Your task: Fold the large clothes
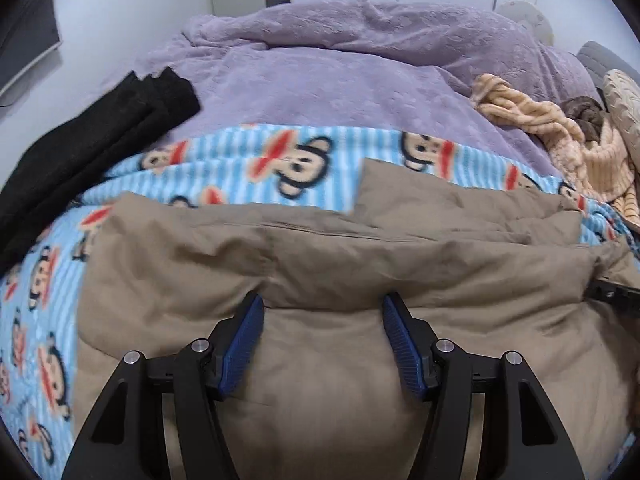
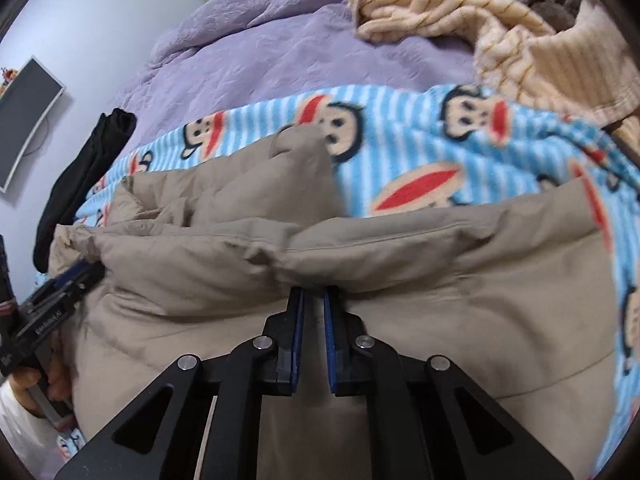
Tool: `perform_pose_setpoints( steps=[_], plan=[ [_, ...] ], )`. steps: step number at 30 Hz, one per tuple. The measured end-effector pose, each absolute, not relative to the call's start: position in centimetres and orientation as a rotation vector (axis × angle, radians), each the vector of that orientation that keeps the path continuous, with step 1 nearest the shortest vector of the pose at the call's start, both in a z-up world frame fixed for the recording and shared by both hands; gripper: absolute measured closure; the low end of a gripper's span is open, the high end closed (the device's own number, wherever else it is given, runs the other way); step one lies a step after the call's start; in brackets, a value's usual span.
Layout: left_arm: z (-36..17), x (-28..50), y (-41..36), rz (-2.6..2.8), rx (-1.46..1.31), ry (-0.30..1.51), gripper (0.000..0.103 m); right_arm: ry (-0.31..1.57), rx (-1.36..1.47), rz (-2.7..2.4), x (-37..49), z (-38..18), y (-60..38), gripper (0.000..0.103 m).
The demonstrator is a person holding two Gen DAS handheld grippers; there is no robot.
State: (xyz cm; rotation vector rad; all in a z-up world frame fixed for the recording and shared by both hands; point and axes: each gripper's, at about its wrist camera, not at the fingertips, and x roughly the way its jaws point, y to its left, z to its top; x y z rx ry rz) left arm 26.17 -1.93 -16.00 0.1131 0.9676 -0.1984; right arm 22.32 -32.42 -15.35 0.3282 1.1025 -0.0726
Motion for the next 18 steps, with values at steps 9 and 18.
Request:
perform_pose_setpoints(
  steps=[9,18],
  plan=[
    [-19.0,29.2,3.9,-0.105,0.017,1.026,0.035,1.096,0.552,-0.322,20.1,-18.5,-42.0,0.091],
    [-18.7,29.1,2.9,-0.071,0.060,1.033,0.033,1.103,0.483,-0.375,21.1,-18.0,-41.1,0.090]
  ],
)
